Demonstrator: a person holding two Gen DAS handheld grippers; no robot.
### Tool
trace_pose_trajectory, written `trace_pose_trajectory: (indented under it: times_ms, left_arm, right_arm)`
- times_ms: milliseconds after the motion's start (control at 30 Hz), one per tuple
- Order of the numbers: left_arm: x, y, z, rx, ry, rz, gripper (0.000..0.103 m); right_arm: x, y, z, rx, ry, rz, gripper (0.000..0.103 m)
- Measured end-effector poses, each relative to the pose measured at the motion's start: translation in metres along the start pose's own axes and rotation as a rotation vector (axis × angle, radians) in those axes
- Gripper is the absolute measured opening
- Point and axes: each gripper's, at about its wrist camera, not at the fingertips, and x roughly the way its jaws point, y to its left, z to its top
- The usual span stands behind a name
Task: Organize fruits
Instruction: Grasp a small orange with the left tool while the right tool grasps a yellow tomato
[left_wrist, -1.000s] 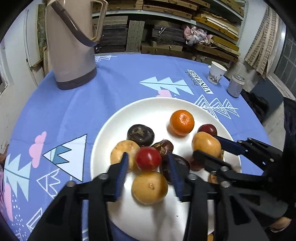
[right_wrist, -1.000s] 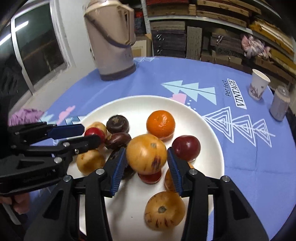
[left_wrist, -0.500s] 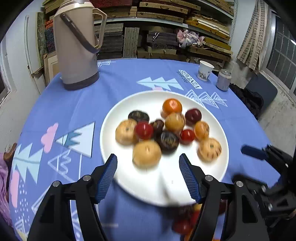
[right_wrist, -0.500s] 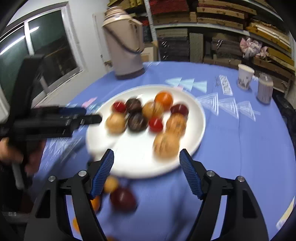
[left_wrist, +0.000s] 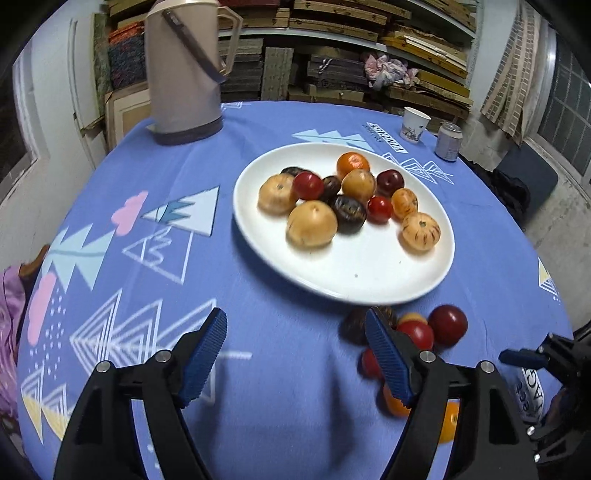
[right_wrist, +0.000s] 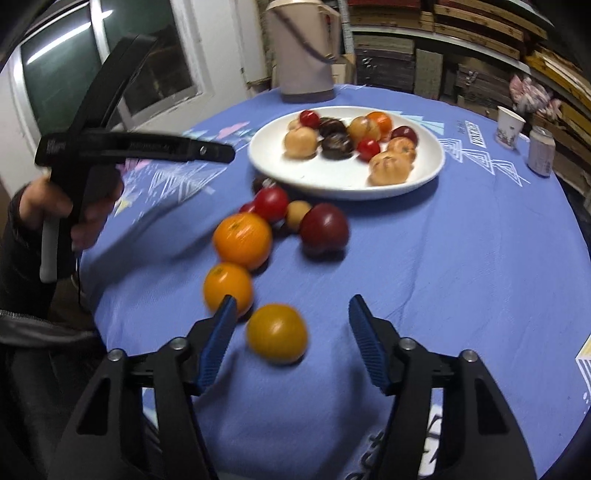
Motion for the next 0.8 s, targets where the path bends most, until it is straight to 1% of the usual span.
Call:
trace_pose_trajectory:
  times_ms: [133, 167, 200, 233, 267, 367, 500, 533, 633, 800]
  left_arm:
    - [-0.006, 0.003, -0.008, -0.015, 0.006, 0.012, 0.08]
    - [-0.007, 0.003, -0.01, -0.017, 0.009, 0.014, 0.081]
    - [-0.009, 0.002, -0.013, -0.018, 0.013, 0.015, 0.082]
    - [-0.011, 0.0, -0.015, -0.016, 0.015, 0.014, 0.082]
    - [-0.013, -0.002, -0.018, -0.009, 0.018, 0.008, 0.082]
    - [-0.019, -0.016, -0.027, 0.041, 0.041, -0.043, 0.082]
    - [-0.027, -0.043, -0.042, 0.124, 0.084, -0.182, 0.082]
    - [-0.027, -0.049, -0.046, 0.146, 0.09, -0.196, 0.082]
    - [-0.023, -0.069, -0.053, 0.206, 0.118, -0.203, 0.082]
    - [-0.013, -0.085, -0.061, 0.233, 0.165, -0.216, 0.08]
  right_arm:
    - [0.006, 0.01, -0.007, -0.022, 0.021, 0.003, 0.057]
    - [0.008, 0.011, -0.008, -0.025, 0.025, -0.004, 0.051]
    - [0.011, 0.012, -0.009, -0.032, 0.031, -0.011, 0.04]
    - [0.015, 0.013, -0.01, -0.039, 0.038, -0.022, 0.038]
    - [0.016, 0.013, -0.01, -0.043, 0.03, -0.021, 0.038]
    - [0.016, 0.011, -0.01, -0.038, 0.024, -0.015, 0.038]
    - [0.014, 0.004, -0.011, -0.014, 0.016, -0.027, 0.038]
    - [0.013, 0.002, -0.011, -0.009, 0.015, -0.03, 0.038]
    - [0.009, -0.003, -0.013, -0.003, 0.014, -0.043, 0.038]
    - [0.003, -0.012, -0.018, 0.021, 0.004, -0.057, 0.038]
